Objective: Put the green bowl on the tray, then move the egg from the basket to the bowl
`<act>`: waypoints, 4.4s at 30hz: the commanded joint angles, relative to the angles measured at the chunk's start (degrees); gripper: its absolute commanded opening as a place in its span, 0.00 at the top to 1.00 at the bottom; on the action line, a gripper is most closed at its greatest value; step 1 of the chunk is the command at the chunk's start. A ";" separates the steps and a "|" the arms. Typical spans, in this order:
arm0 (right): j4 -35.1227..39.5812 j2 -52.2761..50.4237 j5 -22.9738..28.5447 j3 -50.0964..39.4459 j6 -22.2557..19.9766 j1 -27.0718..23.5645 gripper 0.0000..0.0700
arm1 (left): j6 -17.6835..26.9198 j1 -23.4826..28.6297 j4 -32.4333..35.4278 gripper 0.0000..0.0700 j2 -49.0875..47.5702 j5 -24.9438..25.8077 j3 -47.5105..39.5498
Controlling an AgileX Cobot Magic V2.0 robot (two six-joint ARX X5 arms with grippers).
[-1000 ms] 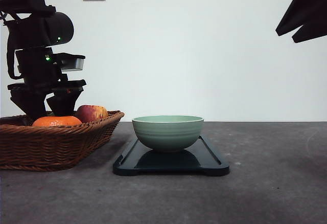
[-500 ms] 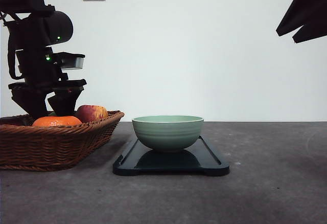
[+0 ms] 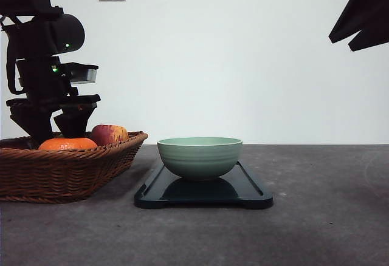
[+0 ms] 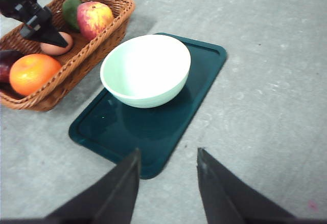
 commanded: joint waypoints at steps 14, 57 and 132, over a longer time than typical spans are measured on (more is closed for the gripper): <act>0.55 0.31 0.36 0.48 0.59 0.33 0.70 | -0.86 -0.26 -0.11 0.69 2.48 0.02 1.22; 0.51 0.31 0.32 0.48 0.59 0.33 0.70 | -11.48 -10.34 10.35 0.74 -14.45 16.41 1.57; -3.55 0.31 0.36 0.48 0.60 0.33 0.70 | -12.99 -22.94 5.11 0.50 2.12 6.60 14.30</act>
